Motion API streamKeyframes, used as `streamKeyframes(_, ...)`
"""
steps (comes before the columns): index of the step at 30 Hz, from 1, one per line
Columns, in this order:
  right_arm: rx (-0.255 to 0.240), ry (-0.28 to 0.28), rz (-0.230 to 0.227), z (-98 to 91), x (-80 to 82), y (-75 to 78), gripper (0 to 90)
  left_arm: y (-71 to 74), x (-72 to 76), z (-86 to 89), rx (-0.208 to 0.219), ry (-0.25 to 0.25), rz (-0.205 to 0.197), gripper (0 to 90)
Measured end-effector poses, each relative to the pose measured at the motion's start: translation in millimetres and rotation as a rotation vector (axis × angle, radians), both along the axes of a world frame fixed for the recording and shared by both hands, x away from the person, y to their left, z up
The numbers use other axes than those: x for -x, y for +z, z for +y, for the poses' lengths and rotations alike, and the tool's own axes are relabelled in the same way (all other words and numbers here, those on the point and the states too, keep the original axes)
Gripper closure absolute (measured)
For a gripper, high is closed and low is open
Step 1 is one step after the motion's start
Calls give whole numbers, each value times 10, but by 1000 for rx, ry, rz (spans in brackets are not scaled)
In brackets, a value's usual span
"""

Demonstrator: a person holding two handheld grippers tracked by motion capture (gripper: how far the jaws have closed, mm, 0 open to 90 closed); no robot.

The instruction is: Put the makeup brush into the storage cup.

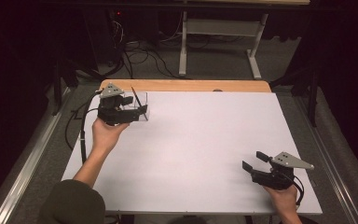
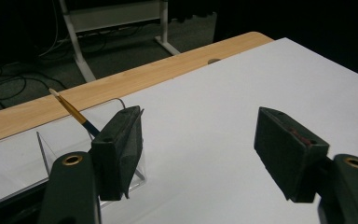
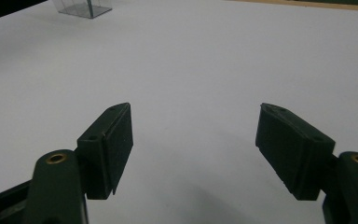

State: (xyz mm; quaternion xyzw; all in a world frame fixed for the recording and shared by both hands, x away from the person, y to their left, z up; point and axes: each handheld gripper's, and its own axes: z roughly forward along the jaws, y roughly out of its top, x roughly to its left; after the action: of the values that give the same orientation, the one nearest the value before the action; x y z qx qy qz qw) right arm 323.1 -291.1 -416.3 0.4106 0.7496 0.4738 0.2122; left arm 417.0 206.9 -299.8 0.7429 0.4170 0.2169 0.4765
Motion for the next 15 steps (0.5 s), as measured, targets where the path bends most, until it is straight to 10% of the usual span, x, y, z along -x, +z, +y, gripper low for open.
streamKeyframes(15,0,1,1,0,2,-1,293,-13,138,25,17,-13,-11,326)
